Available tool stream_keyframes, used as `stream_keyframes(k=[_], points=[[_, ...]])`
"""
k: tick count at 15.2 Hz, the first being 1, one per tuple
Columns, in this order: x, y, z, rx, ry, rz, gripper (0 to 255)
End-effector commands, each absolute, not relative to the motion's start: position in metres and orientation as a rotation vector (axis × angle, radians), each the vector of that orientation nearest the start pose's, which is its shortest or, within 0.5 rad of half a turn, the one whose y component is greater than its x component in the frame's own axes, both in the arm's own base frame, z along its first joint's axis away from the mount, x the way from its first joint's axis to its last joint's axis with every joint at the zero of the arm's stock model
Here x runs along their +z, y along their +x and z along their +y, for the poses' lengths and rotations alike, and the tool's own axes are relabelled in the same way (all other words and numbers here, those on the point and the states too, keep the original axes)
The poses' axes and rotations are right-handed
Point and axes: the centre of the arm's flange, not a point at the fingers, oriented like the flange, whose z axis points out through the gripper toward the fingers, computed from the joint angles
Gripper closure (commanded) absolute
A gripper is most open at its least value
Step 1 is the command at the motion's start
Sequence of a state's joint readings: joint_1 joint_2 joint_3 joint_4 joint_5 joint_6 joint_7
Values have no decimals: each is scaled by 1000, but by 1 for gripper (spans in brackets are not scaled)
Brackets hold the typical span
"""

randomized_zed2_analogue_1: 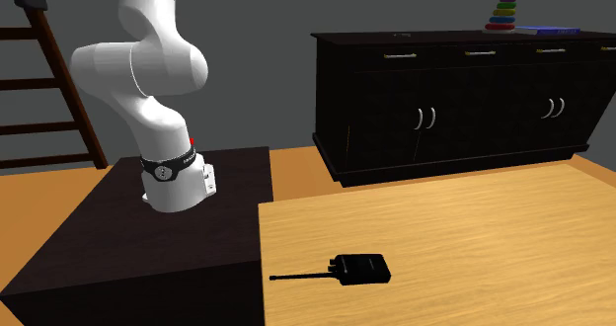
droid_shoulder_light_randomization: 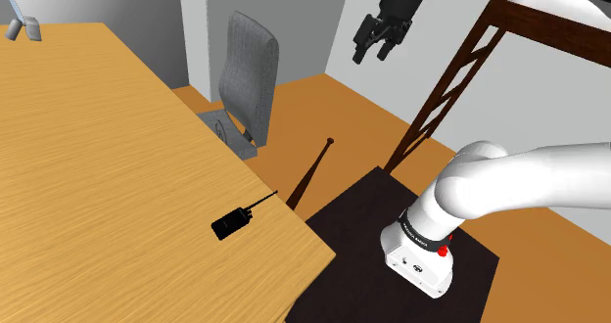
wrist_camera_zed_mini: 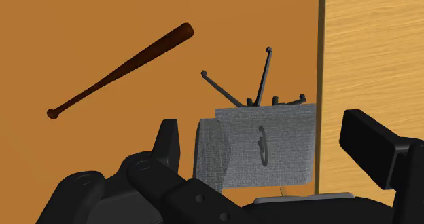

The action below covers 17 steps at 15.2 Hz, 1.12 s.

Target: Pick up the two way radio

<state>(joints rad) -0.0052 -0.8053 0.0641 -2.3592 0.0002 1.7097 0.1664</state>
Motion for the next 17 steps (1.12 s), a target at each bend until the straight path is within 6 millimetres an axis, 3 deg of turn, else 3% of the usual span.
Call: stream_keyframes(k=[1, 9, 17], points=[[608, 315, 25, -251, -3155, 195, 0], [528, 300, 92, -205, -3119, 519, 0], [450, 298, 162, -157, -3049, 836, 0]])
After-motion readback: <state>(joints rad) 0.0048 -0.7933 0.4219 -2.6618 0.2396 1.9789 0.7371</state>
